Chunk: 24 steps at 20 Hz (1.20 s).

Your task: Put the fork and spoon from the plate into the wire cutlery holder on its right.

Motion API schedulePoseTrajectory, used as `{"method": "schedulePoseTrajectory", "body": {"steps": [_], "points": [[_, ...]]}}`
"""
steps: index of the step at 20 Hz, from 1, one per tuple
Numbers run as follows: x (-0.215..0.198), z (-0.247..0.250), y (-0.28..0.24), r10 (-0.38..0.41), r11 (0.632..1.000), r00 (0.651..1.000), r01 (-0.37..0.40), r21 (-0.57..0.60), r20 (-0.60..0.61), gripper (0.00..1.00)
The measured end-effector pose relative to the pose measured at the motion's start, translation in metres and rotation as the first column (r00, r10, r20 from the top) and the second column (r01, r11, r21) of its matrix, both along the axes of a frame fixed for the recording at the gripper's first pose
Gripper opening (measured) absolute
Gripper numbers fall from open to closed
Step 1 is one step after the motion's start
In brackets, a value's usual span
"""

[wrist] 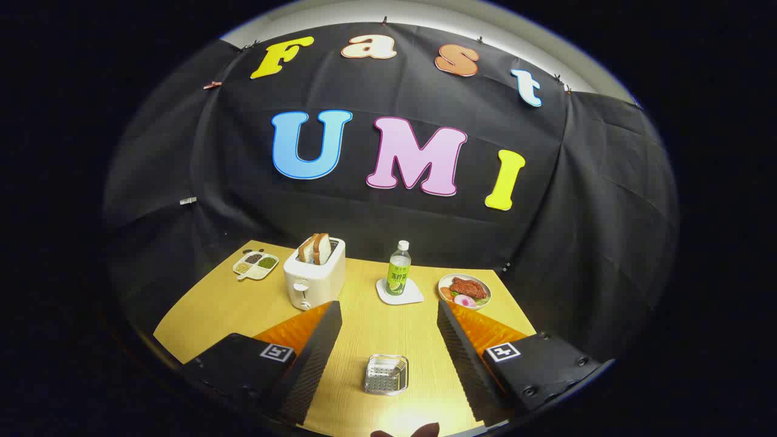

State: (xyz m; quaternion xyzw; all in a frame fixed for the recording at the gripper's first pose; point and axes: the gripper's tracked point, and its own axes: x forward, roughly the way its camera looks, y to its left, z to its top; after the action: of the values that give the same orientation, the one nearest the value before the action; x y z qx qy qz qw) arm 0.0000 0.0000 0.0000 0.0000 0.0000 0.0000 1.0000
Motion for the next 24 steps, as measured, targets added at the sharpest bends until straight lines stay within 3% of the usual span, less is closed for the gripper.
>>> {"method": "schedulePoseTrajectory", "body": {"steps": [16, 21, 24], "points": [[0.003, -0.003, 0.021, -0.009, 1.0, 1.0, 0.009, -0.003, -0.012, 0.98], [0.0, -0.031, 0.059, 0.116, 0.993, 0.981, -0.118, -0.002, -0.156, 0.98], [-0.008, -0.068, 0.088, 0.215, 0.976, 0.918, -0.216, 0.034, -0.335, 0.99]]}}
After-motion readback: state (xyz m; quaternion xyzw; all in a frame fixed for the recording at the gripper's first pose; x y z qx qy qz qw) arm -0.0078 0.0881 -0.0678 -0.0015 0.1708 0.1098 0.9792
